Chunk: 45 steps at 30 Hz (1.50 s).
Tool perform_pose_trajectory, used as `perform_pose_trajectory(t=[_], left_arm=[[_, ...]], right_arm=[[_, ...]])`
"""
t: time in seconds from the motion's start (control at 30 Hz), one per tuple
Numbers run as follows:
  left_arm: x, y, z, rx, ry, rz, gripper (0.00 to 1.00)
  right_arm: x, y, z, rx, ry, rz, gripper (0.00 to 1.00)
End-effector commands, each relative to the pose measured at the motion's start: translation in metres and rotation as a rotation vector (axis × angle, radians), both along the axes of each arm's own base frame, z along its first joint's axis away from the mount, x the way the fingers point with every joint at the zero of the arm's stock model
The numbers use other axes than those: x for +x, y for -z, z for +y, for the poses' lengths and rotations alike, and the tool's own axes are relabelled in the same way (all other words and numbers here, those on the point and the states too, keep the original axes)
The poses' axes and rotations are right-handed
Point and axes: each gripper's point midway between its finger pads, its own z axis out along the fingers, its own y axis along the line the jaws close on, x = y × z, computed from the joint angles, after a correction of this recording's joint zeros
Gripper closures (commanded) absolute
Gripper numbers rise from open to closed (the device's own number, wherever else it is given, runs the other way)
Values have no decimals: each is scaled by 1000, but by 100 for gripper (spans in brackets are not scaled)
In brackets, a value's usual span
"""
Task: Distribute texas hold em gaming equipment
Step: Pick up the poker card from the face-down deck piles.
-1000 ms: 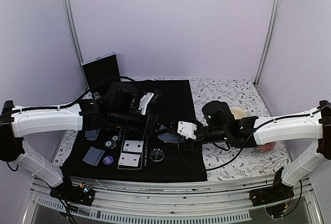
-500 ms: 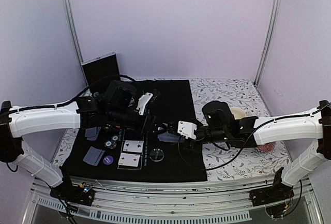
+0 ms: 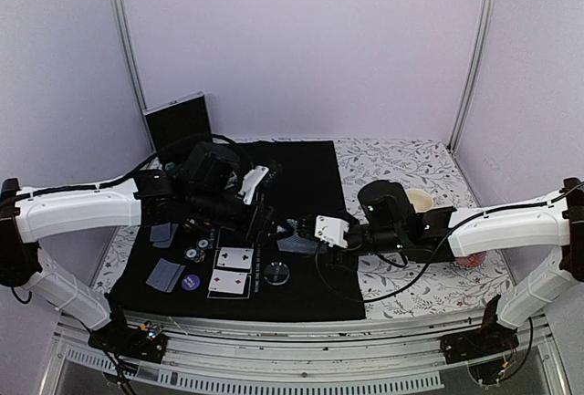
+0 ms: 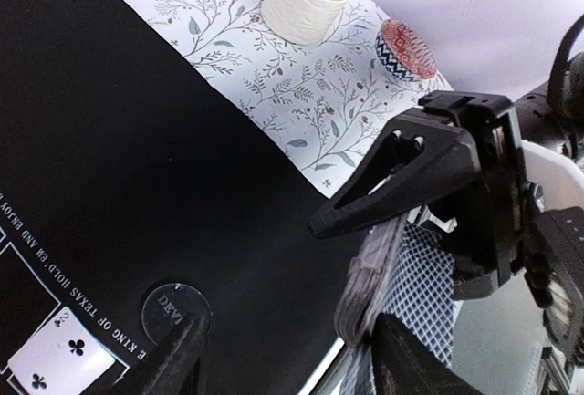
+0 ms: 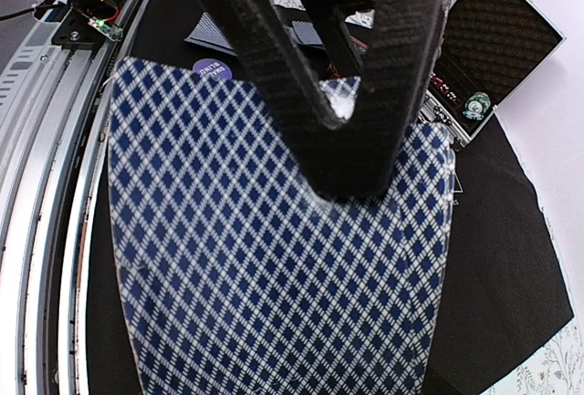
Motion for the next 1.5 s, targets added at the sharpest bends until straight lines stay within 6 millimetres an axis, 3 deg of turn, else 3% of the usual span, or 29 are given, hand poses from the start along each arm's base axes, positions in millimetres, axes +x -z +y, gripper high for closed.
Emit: perform_pose_trajectory(t=[0.0,0.27,0.4,0.9,1.2,1.47], left_arm=[[-4,-10,6,-22,11,17,40],[-7,-16,11,-23,12,10,58],[-8,-18,12,-27,15,9,59],[-15,-26,9,-56,41,35,38],[-14,-30,7,-67,49,31,35],[-11,-41,24,-87,55,38,26]], right_arm=[[-3,-18,2,60,-4,-26,49],[-3,-20,1,65,-1,-29,49],[-2,-20,1,65,0,-30,49],[-3,-19,0,58,-2,-31,49],[-2,-20,1,57,-4,-35,49],[-2,-20,1,37,-11,-41,49]])
